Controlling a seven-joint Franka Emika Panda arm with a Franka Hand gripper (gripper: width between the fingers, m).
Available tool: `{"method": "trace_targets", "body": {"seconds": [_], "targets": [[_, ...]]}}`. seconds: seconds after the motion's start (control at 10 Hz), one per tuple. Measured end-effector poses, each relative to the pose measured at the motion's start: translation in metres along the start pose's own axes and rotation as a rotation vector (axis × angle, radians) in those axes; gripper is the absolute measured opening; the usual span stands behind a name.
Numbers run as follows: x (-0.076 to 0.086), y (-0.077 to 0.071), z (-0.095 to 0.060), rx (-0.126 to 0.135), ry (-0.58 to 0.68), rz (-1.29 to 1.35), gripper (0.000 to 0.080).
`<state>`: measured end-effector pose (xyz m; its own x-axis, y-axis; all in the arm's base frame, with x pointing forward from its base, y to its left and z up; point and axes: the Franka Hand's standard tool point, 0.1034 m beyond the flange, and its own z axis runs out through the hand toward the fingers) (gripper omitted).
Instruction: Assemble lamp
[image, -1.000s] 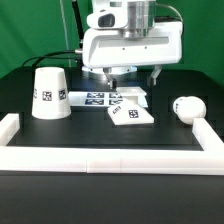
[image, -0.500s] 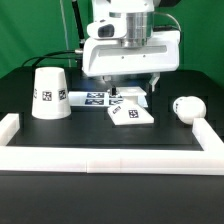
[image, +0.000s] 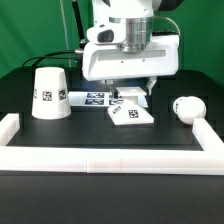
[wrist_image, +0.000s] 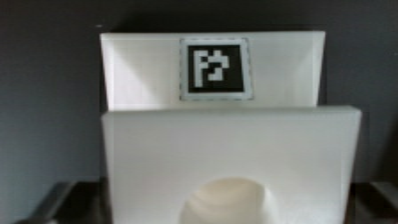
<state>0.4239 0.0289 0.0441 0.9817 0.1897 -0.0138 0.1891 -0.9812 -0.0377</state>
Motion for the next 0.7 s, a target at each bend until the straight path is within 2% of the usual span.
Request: {"method": "trace_targets", "body": {"seconds": [0.7], "targets": [[-0.0001, -0.0001, 0.0003, 0.000, 0.000, 0.000, 0.0535]]}}
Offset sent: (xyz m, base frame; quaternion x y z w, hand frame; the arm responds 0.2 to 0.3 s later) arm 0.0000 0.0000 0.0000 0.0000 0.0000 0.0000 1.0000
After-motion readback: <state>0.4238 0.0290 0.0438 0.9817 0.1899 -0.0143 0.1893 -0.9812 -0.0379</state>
